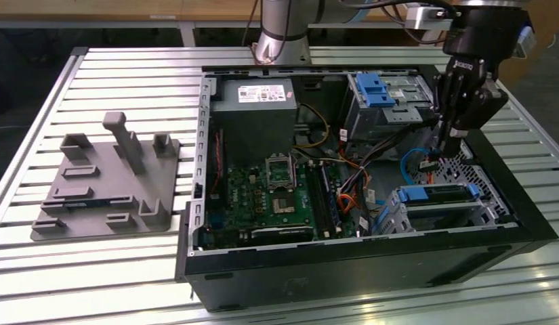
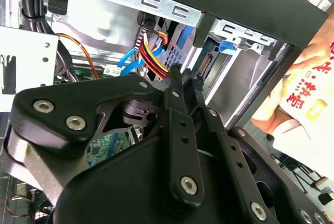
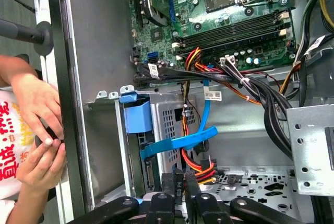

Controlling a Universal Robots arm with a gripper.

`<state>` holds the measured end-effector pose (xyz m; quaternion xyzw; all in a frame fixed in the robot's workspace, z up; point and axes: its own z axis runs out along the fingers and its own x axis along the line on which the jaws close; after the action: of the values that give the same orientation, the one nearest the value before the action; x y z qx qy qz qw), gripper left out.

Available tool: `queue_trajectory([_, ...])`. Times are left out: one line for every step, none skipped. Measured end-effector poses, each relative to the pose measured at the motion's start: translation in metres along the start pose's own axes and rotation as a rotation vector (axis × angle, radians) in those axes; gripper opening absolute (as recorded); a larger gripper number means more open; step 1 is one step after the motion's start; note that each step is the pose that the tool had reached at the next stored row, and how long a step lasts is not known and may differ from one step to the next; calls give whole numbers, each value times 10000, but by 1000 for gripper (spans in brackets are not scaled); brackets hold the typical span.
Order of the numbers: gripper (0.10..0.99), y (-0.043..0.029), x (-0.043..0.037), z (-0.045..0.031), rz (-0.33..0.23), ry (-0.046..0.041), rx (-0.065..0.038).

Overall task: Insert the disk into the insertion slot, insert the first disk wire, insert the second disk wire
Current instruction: 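Insert the first disk wire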

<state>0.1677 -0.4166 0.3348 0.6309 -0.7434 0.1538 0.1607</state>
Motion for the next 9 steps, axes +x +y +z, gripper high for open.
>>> queue_trajectory([231, 0, -1, 1, 0, 1, 0])
queue_trajectory([231, 0, -2, 1, -1, 3, -1])
queue_trajectory([231, 0, -4, 4, -1, 3, -2])
queue_trajectory([231, 1, -5, 6, -1, 5, -3])
queue_trajectory([231, 0, -6, 8, -3, 4, -5])
queue_trajectory([231, 1, -6, 10, -3, 5, -6])
queue_trajectory([231, 1, -7, 11, -4, 4, -7])
queue_trajectory([220, 1, -8, 12, -4, 4, -8])
queue_trajectory([220, 1, -8, 13, -4, 4, -8])
